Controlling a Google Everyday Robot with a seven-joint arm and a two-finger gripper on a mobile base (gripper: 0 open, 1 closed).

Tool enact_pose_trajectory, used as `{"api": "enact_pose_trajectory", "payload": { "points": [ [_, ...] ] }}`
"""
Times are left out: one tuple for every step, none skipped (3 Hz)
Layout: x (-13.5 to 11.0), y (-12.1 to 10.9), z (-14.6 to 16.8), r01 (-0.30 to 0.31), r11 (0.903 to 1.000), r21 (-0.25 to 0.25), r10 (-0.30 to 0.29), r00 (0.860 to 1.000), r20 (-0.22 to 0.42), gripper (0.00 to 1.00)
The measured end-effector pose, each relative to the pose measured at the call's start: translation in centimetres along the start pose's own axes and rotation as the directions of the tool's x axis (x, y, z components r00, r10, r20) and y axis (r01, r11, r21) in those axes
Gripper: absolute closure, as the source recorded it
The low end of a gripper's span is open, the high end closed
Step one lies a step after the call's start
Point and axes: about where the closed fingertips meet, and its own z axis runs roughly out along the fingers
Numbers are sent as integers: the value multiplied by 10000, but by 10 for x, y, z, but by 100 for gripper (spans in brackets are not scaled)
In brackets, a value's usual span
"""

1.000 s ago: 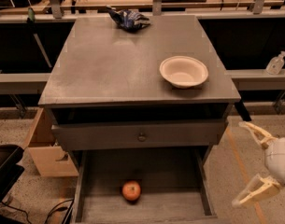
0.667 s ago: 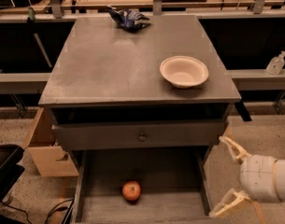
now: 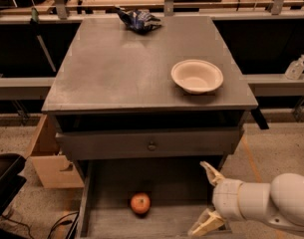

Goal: Pick orange can from middle drawer and place on counter

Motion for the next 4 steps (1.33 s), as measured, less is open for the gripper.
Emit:
{"api": "enact_pose_trajectory", "payload": {
  "points": [
    [6, 9, 62, -376, 9977, -570, 385, 9992, 140, 0],
    [6, 9, 62, -376, 9977, -570, 385, 9992, 140, 0],
    [1, 6, 104, -136, 9964, -839, 132, 9999, -48, 0],
    [5, 7, 155, -257, 9907, -1335, 286, 9994, 197, 0]
  ]
}}
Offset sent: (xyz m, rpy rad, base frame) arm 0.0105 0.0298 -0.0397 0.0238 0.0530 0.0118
